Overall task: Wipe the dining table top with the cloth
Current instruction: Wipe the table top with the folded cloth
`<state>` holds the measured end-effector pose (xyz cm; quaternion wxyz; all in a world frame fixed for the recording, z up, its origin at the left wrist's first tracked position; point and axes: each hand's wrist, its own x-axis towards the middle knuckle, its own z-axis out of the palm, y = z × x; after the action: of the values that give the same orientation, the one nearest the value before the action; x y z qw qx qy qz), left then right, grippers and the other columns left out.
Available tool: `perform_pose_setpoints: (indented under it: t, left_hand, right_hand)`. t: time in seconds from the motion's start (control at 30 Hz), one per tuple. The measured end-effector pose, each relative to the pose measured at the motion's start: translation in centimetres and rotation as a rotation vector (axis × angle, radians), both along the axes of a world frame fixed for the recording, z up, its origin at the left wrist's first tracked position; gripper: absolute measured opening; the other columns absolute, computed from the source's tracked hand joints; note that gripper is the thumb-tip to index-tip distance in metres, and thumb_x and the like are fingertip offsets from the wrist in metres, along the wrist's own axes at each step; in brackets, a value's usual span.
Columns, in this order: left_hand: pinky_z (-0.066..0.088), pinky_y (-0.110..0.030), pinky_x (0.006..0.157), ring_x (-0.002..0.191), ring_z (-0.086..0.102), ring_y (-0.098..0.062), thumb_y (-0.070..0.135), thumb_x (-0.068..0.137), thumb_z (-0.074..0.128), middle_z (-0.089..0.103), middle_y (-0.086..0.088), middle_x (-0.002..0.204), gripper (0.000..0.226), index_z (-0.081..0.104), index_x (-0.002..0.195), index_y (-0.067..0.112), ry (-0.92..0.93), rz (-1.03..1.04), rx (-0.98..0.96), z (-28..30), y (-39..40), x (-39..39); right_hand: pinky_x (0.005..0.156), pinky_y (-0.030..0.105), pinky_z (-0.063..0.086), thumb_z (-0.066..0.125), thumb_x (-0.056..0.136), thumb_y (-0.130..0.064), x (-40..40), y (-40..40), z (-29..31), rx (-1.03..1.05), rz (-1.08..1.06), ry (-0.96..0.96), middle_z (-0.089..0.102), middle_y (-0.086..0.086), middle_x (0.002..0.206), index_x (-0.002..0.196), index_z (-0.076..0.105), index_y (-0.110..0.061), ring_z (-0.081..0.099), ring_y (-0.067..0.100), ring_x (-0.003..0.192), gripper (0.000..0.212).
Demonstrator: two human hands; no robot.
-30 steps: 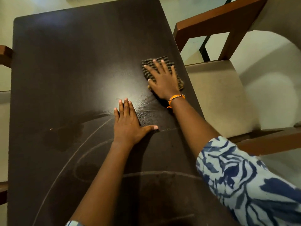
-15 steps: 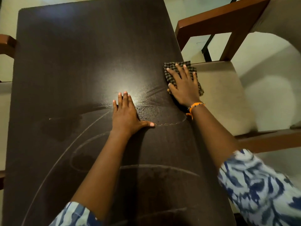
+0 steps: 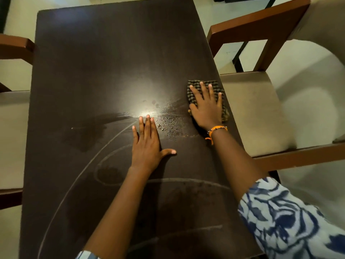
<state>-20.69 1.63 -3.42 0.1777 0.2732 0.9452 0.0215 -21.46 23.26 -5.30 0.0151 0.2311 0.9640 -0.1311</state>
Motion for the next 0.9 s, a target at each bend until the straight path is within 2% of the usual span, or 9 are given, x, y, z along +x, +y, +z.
perform_pose_setpoints:
  t: [0.1, 0.2, 0.27, 0.4, 0.5, 0.67, 0.83, 0.9]
  left_hand:
    - [-0.013, -0.046, 0.113, 0.142, -0.02, -0.031, 0.078, 0.067, 0.043, -0.013, -0.016, 0.156, 0.123, -0.008, 0.145, -0.001, -0.003, 0.063, 0.014, 0.3, -1.3, 0.1]
    - [-0.011, -0.048, 0.114, 0.143, -0.019, -0.031, 0.075, 0.067, 0.049, -0.014, -0.017, 0.156, 0.124, -0.008, 0.145, -0.002, 0.001, 0.119, -0.002, 0.7, -2.7, -0.1]
    - [-0.012, -0.048, 0.113, 0.142, -0.021, -0.031, 0.075, 0.067, 0.048, -0.016, -0.017, 0.155, 0.124, -0.01, 0.145, -0.002, -0.007, 0.125, -0.026, 0.7, -3.5, -0.4]
    - [-0.014, -0.048, 0.112, 0.142, -0.021, -0.031, 0.076, 0.067, 0.047, -0.015, -0.018, 0.155, 0.124, -0.01, 0.145, -0.002, -0.008, 0.083, -0.051, 1.1, -3.2, -0.6]
    - [-0.012, -0.049, 0.113, 0.142, -0.02, -0.032, 0.075, 0.066, 0.05, -0.014, -0.018, 0.156, 0.125, -0.011, 0.145, -0.001, -0.016, 0.048, -0.082, 1.3, -2.3, -0.6]
    - [-0.013, -0.05, 0.112, 0.14, -0.026, -0.032, 0.074, 0.066, 0.054, -0.021, -0.016, 0.154, 0.129, -0.016, 0.144, 0.0, -0.122, 0.146, -0.117, 1.7, -1.9, -0.7]
    - [-0.013, -0.049, 0.112, 0.139, -0.027, -0.033, 0.071, 0.065, 0.058, -0.025, -0.018, 0.153, 0.13, -0.017, 0.144, 0.001, -0.121, 0.19, -0.057, 1.6, -1.9, -0.4]
    - [-0.013, -0.049, 0.112, 0.139, -0.026, -0.034, 0.07, 0.065, 0.059, -0.025, -0.019, 0.152, 0.13, -0.017, 0.144, 0.001, -0.108, 0.211, -0.029, 1.4, -1.8, -0.3]
  right_hand:
    - [0.115, 0.053, -0.002, 0.044, 0.09, -0.038, -1.7, -6.0, -0.1, -0.022, 0.142, 0.008, 0.012, 0.001, 0.159, 0.147, 0.023, -0.034, 0.005, 0.026, 0.147, 0.062]
    - [0.115, 0.052, -0.002, 0.043, 0.09, -0.038, -2.4, -11.0, 0.1, -0.049, 0.281, -0.004, 0.013, 0.0, 0.159, 0.146, 0.025, -0.035, 0.005, 0.026, 0.147, 0.06]
    - [0.115, 0.051, -0.002, 0.043, 0.09, -0.039, -2.3, -11.8, 0.2, -0.065, 0.364, -0.021, 0.014, -0.001, 0.159, 0.146, 0.025, -0.037, 0.004, 0.024, 0.147, 0.058]
    - [0.116, 0.05, -0.001, 0.044, 0.089, -0.04, -0.1, -8.4, 0.4, -0.066, 0.441, -0.015, 0.013, -0.005, 0.159, 0.146, 0.023, -0.04, 0.005, 0.021, 0.147, 0.06]
    - [0.117, 0.05, 0.003, 0.046, 0.088, -0.039, 2.3, -4.1, 0.5, -0.033, 0.341, -0.01, 0.014, -0.006, 0.159, 0.146, 0.023, -0.04, 0.006, 0.021, 0.147, 0.062]
    - [0.117, 0.051, 0.002, 0.041, 0.086, -0.044, 6.2, 2.4, 0.4, -0.023, 0.042, -0.009, 0.015, -0.002, 0.159, 0.147, 0.023, -0.036, 0.007, 0.023, 0.147, 0.064]
    - [0.116, 0.052, 0.0, 0.046, 0.088, -0.038, 6.0, -1.8, -0.2, -0.006, -0.298, 0.044, 0.017, 0.005, 0.158, 0.147, 0.026, -0.029, 0.006, 0.028, 0.147, 0.063]
    - [0.115, 0.052, 0.001, 0.046, 0.087, -0.036, 4.8, -4.6, -0.2, -0.006, -0.27, 0.069, 0.018, 0.006, 0.158, 0.147, 0.027, -0.029, 0.007, 0.028, 0.147, 0.064]
